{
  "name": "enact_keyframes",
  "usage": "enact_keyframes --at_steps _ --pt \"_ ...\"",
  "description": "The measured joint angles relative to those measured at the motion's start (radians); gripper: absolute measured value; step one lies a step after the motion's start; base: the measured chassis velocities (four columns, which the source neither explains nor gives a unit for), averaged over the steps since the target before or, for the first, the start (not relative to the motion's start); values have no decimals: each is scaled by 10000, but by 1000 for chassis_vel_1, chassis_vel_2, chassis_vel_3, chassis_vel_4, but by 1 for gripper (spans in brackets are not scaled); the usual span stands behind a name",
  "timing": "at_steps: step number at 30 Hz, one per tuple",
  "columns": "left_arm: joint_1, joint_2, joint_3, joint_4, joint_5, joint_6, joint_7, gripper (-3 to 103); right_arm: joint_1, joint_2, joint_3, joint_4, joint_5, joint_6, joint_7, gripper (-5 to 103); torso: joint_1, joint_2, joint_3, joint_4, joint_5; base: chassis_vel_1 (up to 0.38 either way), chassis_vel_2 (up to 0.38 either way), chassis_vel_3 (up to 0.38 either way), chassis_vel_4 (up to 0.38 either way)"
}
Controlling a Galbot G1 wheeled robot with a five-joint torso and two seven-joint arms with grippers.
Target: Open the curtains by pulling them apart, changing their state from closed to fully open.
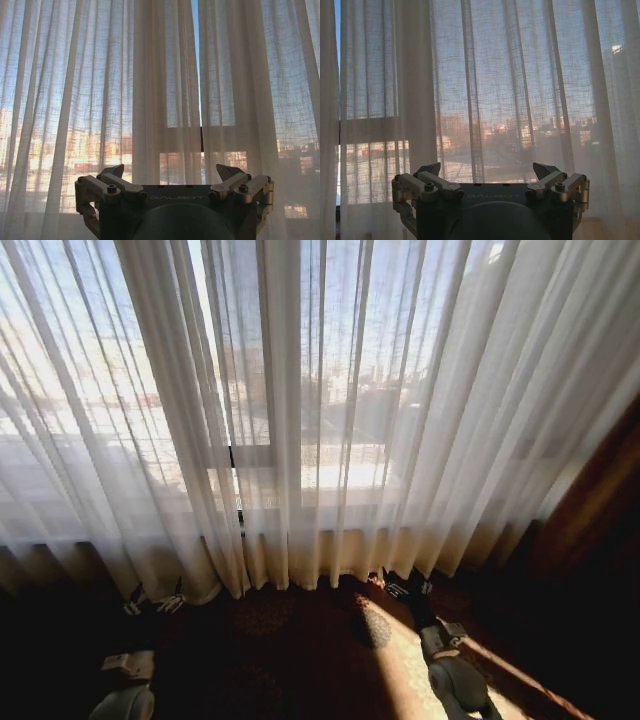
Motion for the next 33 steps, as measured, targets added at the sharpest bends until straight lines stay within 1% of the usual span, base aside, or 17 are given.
enact_keyframes --at_steps 13,18,25,28,33 --pt "0 0 0 0 0 0 0 100 -92 -24 -12 77 -120 -150 -324 100 0 -1 0 0 1 0 0 0 0" --pt "0 0 0 0 0 0 0 100 -171 75 -10 130 -120 -192 -418 100 0 0 0 0 1 0 0 0 0" --pt "0 0 0 0 0 0 0 100 -280 83 13 172 -168 -193 -572 100 0 0 0 0 0 0 0 0 0" --pt "0 0 0 0 0 0 0 100 -256 127 -8 149 -191 -42 -779 100 0 0 0 0 0 0 0 0 0" --pt "0 0 0 0 0 0 0 100 -174 138 -110 79 -198 -43 -792 100 0 0 0 0 1 0 0 0 0"
